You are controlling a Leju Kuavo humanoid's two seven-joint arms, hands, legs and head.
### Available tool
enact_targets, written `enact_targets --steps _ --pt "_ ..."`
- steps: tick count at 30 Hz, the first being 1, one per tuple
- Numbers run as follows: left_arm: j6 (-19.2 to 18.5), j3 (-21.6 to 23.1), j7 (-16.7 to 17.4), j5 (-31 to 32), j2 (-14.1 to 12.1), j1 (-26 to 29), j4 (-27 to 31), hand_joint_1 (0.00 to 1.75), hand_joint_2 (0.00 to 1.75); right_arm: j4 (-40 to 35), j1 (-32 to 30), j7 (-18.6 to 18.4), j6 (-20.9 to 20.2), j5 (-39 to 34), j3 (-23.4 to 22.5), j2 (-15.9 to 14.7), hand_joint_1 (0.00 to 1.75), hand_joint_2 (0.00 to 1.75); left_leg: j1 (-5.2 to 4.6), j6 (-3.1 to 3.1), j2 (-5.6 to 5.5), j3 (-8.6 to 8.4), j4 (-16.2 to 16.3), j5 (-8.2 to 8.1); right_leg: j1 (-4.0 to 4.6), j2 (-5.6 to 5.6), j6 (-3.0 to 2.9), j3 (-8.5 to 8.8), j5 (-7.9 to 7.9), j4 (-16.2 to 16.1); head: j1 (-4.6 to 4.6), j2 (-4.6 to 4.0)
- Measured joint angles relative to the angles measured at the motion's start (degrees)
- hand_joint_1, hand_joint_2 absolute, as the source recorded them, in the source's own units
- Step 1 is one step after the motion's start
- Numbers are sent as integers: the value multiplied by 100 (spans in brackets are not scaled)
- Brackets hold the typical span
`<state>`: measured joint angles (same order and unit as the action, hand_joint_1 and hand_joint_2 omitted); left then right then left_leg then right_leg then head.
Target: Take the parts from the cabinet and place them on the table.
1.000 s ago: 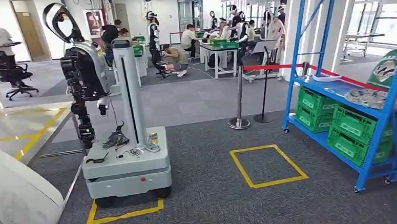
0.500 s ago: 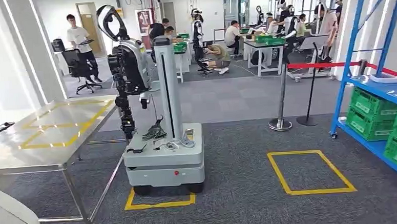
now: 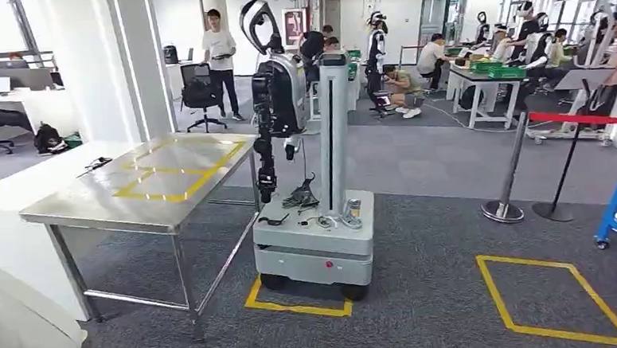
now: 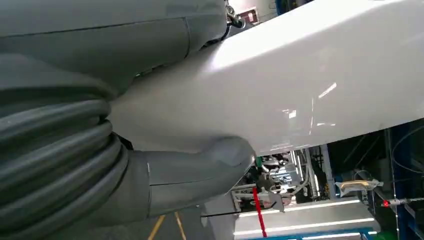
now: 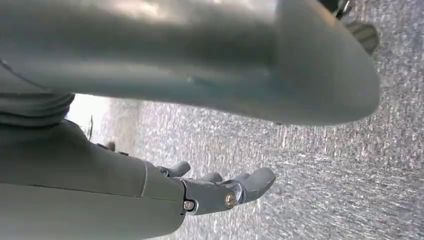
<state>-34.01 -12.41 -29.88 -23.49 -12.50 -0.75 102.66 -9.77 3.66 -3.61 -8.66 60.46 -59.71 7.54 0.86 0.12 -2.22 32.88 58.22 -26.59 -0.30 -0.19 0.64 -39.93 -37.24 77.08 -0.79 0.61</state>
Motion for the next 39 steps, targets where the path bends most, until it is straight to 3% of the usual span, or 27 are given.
enact_targets --steps 1,3,4,5,7,9,10,11,12,13,15,16,18,19,20,21,25,26,27,28,30,31,32,34,35,36,39 --pt "0 0 -9 24 33 44 22 175 175 0 -14 0 -9 13 0 0 0 0 -1 -1 -93 1 12 0 3 9 -20 34 163 -127 0 0" --pt "4 0 -15 43 50 68 48 175 175 0 -27 30 -13 15 0 0 0 0 -1 -7 -275 0 30 1 3 98 -79 433 712 -1038 0 0" --pt "11 0 -22 46 50 67 52 175 175 -2 -27 78 -11 15 0 0 0 0 2 -18 -348 1 33 3 1 289 -111 679 947 -1576 0 0" --pt "22 0 -41 35 50 69 57 175 175 -2 -28 116 -11 15 0 -4 0 0 -2 -49 -405 13 33 11 -7 530 -118 761 849 -1772 -4 0" --pt "28 0 -65 -7 37 57 63 175 175 -2 -3 140 -4 15 0 0 0 0 22 -147 -548 62 19 39 37 380 -122 766 887 -1813 -4 0" --pt "31 0 -65 -40 6 60 66 175 175 -2 15 162 -4 17 0 0 0 0 22 -235 -700 104 -39 85 33 247 -183 789 912 -1852 -4 0" --pt "31 0 -63 -42 -18 62 79 175 175 -2 23 162 -4 17 -2 18 0 0 33 -239 -627 117 -1 66 -19 147 -228 836 959 -1927 -4 0" --pt "37 2 -61 -44 -39 23 76 175 175 -2 27 164 -4 15 -2 15 0 0 -24 -240 -244 199 167 -62 -6 85 -274 845 962 -1955 -26 0" --pt "61 7 -37 -42 -42 -54 65 175 175 -2 21 166 -2 7 -7 15 0 0 -25 -253 -15 382 531 -286 4 -1 -294 842 967 -1954 -26 0" --pt "116 18 -35 -42 -42 -95 57 175 175 -2 13 175 -2 -7 -18 15 0 0 -18 -271 111 589 993 -507 17 -84 -300 838 963 -1952 -24 0" --pt "192 20 -48 -42 -44 -99 42 175 175 -2 1 188 -11 -20 -42 15 0 0 -10 -296 178 885 1672 -733 30 -246 -314 835 949 -1945 -26 0" --pt "214 20 -55 -42 -50 -103 39 175 175 -2 -1 184 -13 -26 -48 15 0 0 -6 -306 193 853 1638 -643 29 -317 -310 835 940 -1936 -24 0" --pt "256 22 -55 -42 -100 -159 48 175 175 0 4 138 -11 -26 -52 17 0 0 3 -316 267 445 910 -225 21 -465 -292 839 909 -1903 -24 0" --pt "280 24 -41 -44 -146 -221 48 175 175 0 9 99 -9 -26 -52 20 0 0 4 -315 397 124 337 5 16 -541 -269 844 884 -1871 -26 0" --pt "302 24 -19 -50 -182 -293 44 175 175 -2 15 87 -7 -28 -55 17 0 0 -44 -258 672 5 62 -95 40 -596 -237 842 864 -1850 -26 0" --pt "317 26 -4 -53 -212 -348 41 175 175 -2 20 90 -2 -39 -57 13 0 0 -38 -205 648 -20 21 -30 67 -651 -195 842 834 -1812 -24 0" --pt "339 35 2 -61 -315 -390 48 175 175 -2 51 92 -2 -55 -59 13 0 0 -31 -46 356 21 25 16 53 -869 -78 873 804 -1823 -26 0" --pt "341 37 -6 -63 -328 -415 54 175 175 -2 58 92 -2 -57 -59 11 0 0 -15 -17 299 24 12 32 8 -507 -26 833 703 -1691 -17 0" --pt "343 39 -4 -66 -332 -456 50 175 175 0 56 100 -4 -63 -59 15 0 0 -6 10 242 41 13 49 -5 -244 -5 690 503 -1379 -15 0" --pt "348 48 -11 -70 -332 -462 44 175 175 0 52 98 -7 -66 -59 15 0 0 -6 20 182 61 14 55 -15 -93 10 459 275 -911 -15 0" --pt "348 94 -19 -92 -330 -459 39 175 175 0 26 83 -15 -70 -61 15 0 0 -15 36 31 97 28 68 -9 -22 16 55 18 -132 -15 0" --pt "350 120 -26 -92 -328 -461 33 175 175 0 12 85 -22 -79 -66 15 0 0 -16 34 -63 109 44 72 -3 -12 1 -7 91 -60 -13 0" --pt "367 140 -35 -88 -328 -480 15 175 175 0 4 105 -33 -87 -76 15 0 0 -16 31 -151 113 58 74 -1 1 -24 84 292 -288 -13 0" --pt "396 166 -70 -92 -354 -621 -26 175 175 0 8 149 -35 -87 -87 17 0 0 -16 8 -322 119 73 85 2 163 -94 544 829 -1289 -13 0" --pt "398 177 -70 -127 -374 -719 -50 175 175 0 11 171 -35 -87 -87 17 0 0 -4 -8 -392 128 74 95 3 459 -142 730 925 -1734 -15 0" --pt "402 190 -65 -164 -398 -821 -75 175 175 0 10 179 -35 -87 -90 13 0 0 -29 -62 -454 154 74 109 17 582 -138 752 873 -1787 -22 0" --pt "402 260 83 -282 -461 -1137 -208 175 175 0 47 162 0 -149 -112 31 0 0 29 -195 -683 193 0 189 56 354 -171 754 912 -1813 -18 0"
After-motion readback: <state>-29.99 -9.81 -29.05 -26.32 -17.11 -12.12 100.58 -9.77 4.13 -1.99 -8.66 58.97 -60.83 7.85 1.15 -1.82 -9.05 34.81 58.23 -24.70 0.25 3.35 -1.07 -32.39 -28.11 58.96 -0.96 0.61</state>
